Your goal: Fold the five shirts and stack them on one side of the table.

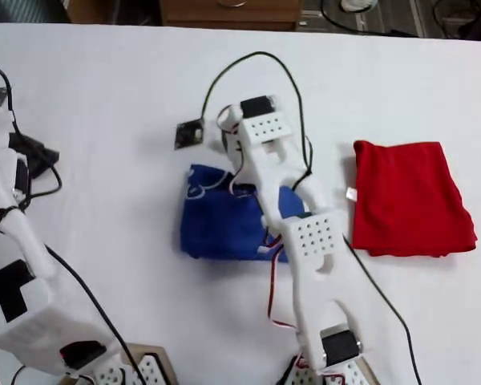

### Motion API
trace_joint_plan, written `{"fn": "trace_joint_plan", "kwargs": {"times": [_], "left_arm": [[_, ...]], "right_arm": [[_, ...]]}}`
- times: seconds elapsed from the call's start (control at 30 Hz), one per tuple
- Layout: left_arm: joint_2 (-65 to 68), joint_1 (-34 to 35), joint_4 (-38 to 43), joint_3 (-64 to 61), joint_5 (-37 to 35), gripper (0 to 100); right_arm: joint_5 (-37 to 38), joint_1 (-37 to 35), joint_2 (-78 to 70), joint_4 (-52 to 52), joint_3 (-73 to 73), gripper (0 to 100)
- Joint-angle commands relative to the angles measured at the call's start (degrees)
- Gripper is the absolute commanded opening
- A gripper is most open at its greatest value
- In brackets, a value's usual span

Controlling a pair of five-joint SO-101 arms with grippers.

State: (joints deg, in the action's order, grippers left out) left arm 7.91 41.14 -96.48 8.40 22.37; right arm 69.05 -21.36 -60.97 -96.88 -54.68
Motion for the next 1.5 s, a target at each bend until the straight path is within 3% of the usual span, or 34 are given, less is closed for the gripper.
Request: {"fn": "trace_joint_plan", "kwargs": {"times": [0.0, 0.13, 0.37, 0.5, 0.63, 0.93, 1.17, 1.47], "left_arm": [[-0.4, 0.4, -0.5, 1.8, 0.4, 3], [-0.4, 0.4, -0.3, 1.8, 0.4, 3], [-0.3, 0.2, -0.1, 1.9, 0.4, 3], [-0.2, 0.3, -0.1, 1.9, 0.4, 3], [-0.2, 0.1, -0.1, 1.9, 0.2, 3], [-0.2, 0.3, 0.0, 1.9, 0.3, 3], [-0.2, 0.4, 0.0, 1.8, 0.2, 3], [-0.2, 0.4, -0.1, 1.8, 0.2, 3]], "right_arm": [[-7.0, 3.8, 0.7, -1.2, -0.5, 2.6], [-19.8, 5.5, 0.7, -1.2, -2.9, 7.5], [-20.0, 3.5, 3.4, -1.2, -6.8, 11.9], [-16.8, 2.0, 9.1, -1.2, -3.3, 21.9], [-11.9, 1.1, 15.3, -1.2, 3.2, 22.3], [-8.8, -0.8, 23.4, -1.1, 17.7, 22.5], [-5.8, -2.6, 16.5, 2.3, 17.1, 22.6], [-5.8, -1.2, -0.9, -0.4, 1.1, 24.0]]}}
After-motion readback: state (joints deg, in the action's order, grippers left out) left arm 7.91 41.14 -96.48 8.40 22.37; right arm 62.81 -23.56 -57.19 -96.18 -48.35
